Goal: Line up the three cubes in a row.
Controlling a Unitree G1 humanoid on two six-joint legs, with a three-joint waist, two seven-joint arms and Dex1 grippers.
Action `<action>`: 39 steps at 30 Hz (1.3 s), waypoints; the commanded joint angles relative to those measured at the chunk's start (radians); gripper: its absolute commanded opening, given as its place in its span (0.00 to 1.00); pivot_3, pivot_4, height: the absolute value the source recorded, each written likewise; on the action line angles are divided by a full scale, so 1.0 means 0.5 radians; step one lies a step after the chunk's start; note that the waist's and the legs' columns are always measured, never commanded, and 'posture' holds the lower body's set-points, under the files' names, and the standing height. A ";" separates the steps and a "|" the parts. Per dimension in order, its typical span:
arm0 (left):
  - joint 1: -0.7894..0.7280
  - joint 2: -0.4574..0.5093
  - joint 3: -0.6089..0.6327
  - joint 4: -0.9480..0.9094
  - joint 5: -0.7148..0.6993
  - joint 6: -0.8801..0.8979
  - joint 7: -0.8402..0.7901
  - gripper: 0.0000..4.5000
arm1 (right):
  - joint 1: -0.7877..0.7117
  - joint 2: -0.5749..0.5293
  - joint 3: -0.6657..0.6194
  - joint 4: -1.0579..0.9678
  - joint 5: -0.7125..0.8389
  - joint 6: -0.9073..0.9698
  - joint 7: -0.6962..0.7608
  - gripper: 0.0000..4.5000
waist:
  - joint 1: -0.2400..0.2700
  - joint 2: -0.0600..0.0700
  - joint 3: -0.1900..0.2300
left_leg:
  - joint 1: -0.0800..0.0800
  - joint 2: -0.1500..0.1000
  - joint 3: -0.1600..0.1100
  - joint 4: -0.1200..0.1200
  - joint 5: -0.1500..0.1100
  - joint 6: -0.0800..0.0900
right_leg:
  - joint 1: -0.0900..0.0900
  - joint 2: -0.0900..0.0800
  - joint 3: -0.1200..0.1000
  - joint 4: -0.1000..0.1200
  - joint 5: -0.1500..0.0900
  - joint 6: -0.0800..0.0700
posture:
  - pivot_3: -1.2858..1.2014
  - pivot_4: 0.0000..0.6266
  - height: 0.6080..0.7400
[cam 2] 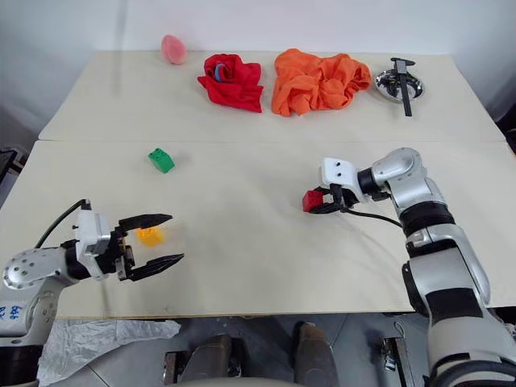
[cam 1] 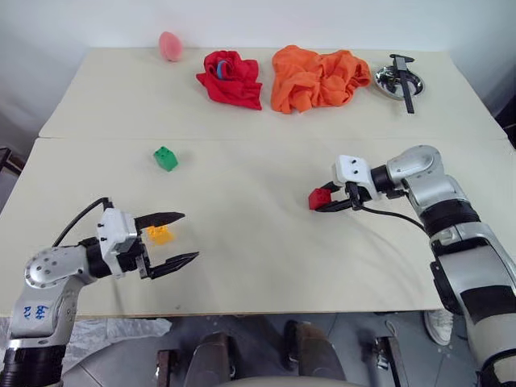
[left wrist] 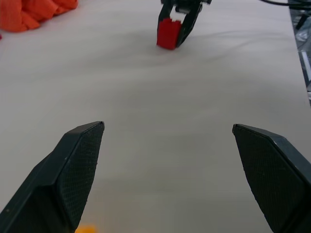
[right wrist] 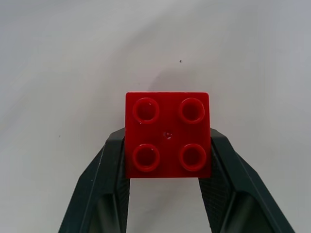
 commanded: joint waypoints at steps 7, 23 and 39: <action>0.151 -0.017 0.277 -0.113 -0.098 -0.055 0.147 1.00 | -0.059 0.025 -0.229 0.089 0.111 -0.161 0.133 0.84 | -0.012 0.002 0.001 | 0.000 0.001 0.000 0.000 0.001 -0.001 | -0.001 0.000 0.000 0.002 0.000 -0.001 | 0.52 0.24 1.00; 0.739 -0.204 1.008 0.370 -0.226 -0.150 0.222 1.00 | 1.167 -0.097 -0.846 -1.399 1.068 0.382 0.035 0.99 | 0.007 0.001 0.002 | 0.004 -0.001 0.000 0.000 -0.003 0.000 | 0.001 -0.003 0.001 0.002 0.000 -0.001 | 0.52 0.24 1.00; 0.256 0.061 0.396 0.223 0.013 -0.088 0.159 1.00 | 1.448 -0.173 -0.858 -1.843 1.191 0.621 0.056 0.99 | 0.060 -0.001 -0.001 | 0.006 -0.002 -0.001 0.003 -0.006 0.001 | 0.001 -0.005 0.002 0.005 0.001 -0.003 | 0.52 0.24 1.00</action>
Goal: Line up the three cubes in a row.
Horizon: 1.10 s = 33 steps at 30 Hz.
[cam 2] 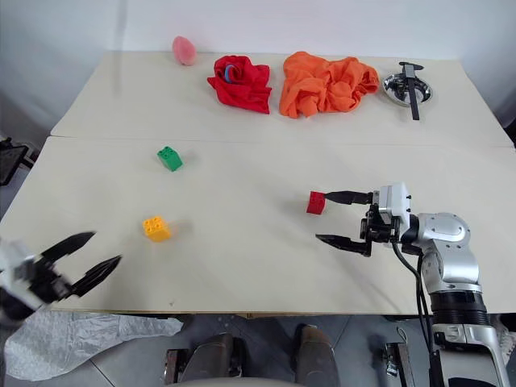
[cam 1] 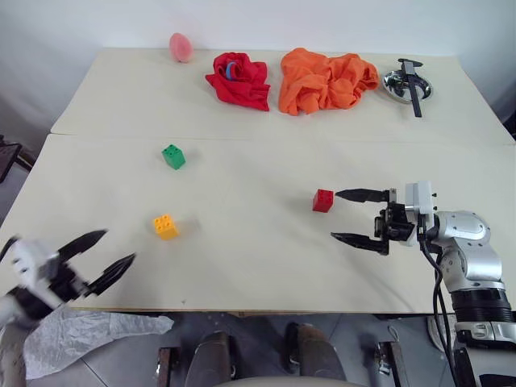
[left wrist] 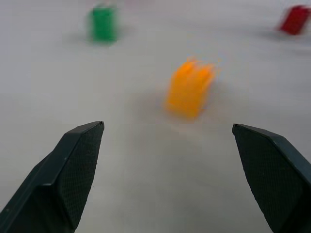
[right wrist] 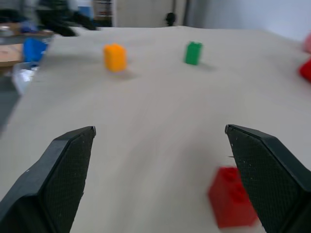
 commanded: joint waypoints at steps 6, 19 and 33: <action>-0.429 0.172 -0.343 0.384 0.261 -0.052 -0.093 1.00 | 0.144 -0.116 0.055 -0.339 0.115 0.251 0.097 0.99 | -0.028 0.001 0.000 | 0.000 0.002 0.005 -0.003 -0.001 -0.001 | -0.001 0.005 -0.001 -0.003 0.000 0.000 | 0.52 0.24 1.00; -0.589 0.125 -0.495 0.603 0.304 -0.181 -0.181 1.00 | 0.226 -0.122 0.017 -0.399 0.093 0.256 0.019 0.99 | -0.032 0.000 0.000 | -0.002 0.001 0.004 -0.001 0.000 -0.001 | -0.001 0.005 -0.001 -0.003 0.000 0.000 | 0.52 0.24 1.00; -0.500 0.033 -0.112 0.263 -0.219 0.230 -0.013 1.00 | 0.275 -0.144 -0.009 -0.427 0.079 0.244 -0.032 0.99 | -0.038 -0.001 0.001 | -0.002 0.002 0.002 -0.001 0.000 -0.001 | -0.001 0.005 -0.001 -0.003 0.000 0.000 | 0.52 0.24 1.00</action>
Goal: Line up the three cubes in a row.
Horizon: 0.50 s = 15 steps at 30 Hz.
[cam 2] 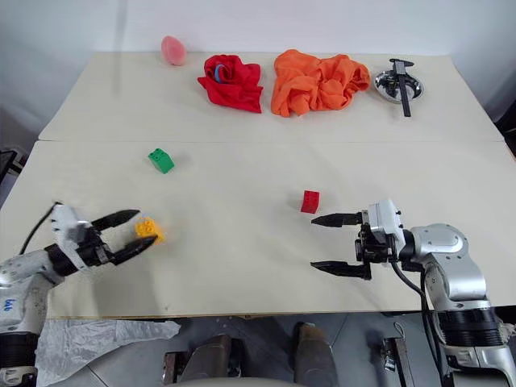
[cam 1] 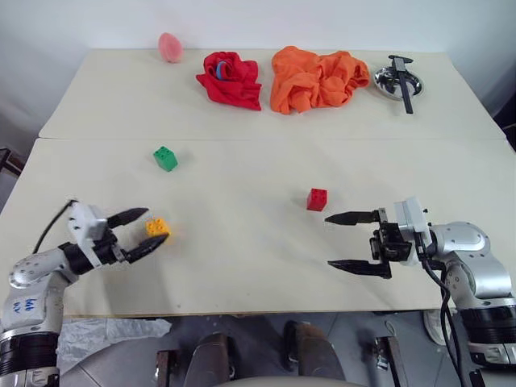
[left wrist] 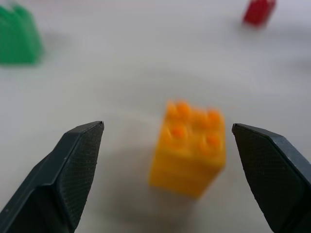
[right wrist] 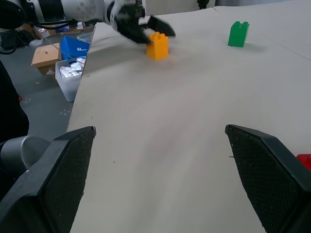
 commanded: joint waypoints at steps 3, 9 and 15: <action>-0.007 -0.009 0.228 -0.265 -0.153 0.161 0.291 1.00 | 0.026 -0.028 -0.073 -0.064 0.017 -0.028 -0.030 0.99 | 0.001 0.000 0.000 | 0.001 0.000 -0.001 0.001 0.000 0.000 | 0.001 -0.001 0.001 0.000 0.000 0.000 | 0.52 0.24 1.00; -0.556 -0.024 -0.013 0.316 0.349 -0.075 0.736 1.00 | -0.061 0.024 -0.032 -0.009 -0.005 -0.052 -0.052 0.99 | 0.054 -0.001 0.000 | 0.003 -0.003 -0.001 0.003 0.000 0.000 | 0.004 -0.001 0.000 0.001 0.001 0.001 | 0.52 0.24 1.00; -1.122 -0.069 -0.272 1.149 0.624 -0.394 0.668 1.00 | -0.185 0.070 -0.017 0.048 -0.011 -0.064 -0.079 0.99 | 0.044 -0.003 -0.001 | -0.001 -0.004 0.001 0.002 0.000 0.000 | 0.002 0.001 -0.003 -0.001 0.001 0.002 | 0.52 0.24 1.00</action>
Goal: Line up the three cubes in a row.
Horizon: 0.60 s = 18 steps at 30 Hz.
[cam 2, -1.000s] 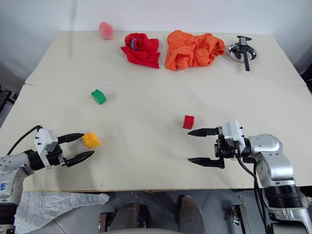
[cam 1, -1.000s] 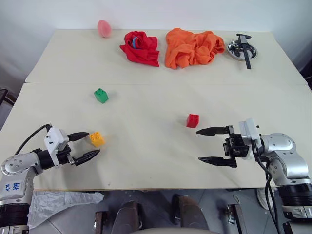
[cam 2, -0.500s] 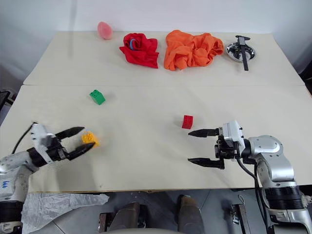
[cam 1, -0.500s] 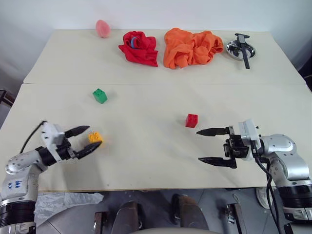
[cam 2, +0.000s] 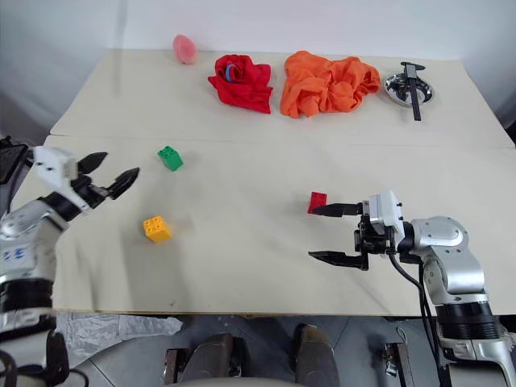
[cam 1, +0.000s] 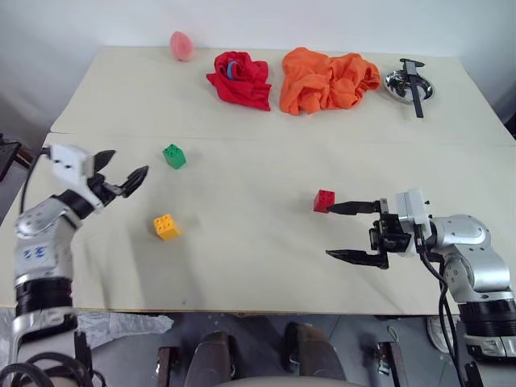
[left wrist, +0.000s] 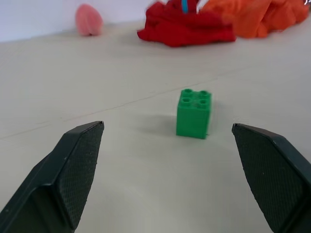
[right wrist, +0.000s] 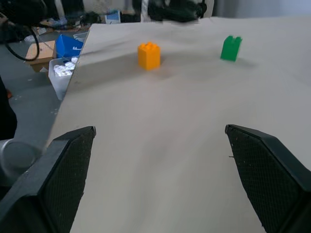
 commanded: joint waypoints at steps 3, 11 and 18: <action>-0.427 -0.023 -0.102 0.675 0.167 -0.297 -0.044 1.00 | -0.070 0.053 -0.046 -0.053 0.060 0.037 -0.099 0.99 | -0.007 -0.003 0.002 | -0.002 0.000 0.000 -0.001 0.000 0.000 | -0.001 0.001 -0.002 -0.001 0.000 0.000 | 0.52 0.24 1.00; -0.739 -0.078 -0.172 1.191 0.272 -0.512 -0.136 1.00 | -0.057 0.149 -0.155 -0.178 0.187 0.156 -0.356 0.99 | -0.010 -0.003 0.002 | -0.002 0.001 0.000 0.000 0.000 0.000 | -0.001 0.001 -0.001 -0.001 0.000 0.000 | 0.52 0.24 1.00; -0.853 -0.126 -0.213 1.367 0.345 -0.551 -0.165 1.00 | 0.048 0.201 -0.188 -0.261 0.181 0.120 -0.479 0.99 | -0.006 -0.005 0.001 | -0.002 0.000 0.001 0.000 0.000 0.000 | -0.001 0.001 -0.001 0.000 0.000 0.001 | 0.52 0.24 1.00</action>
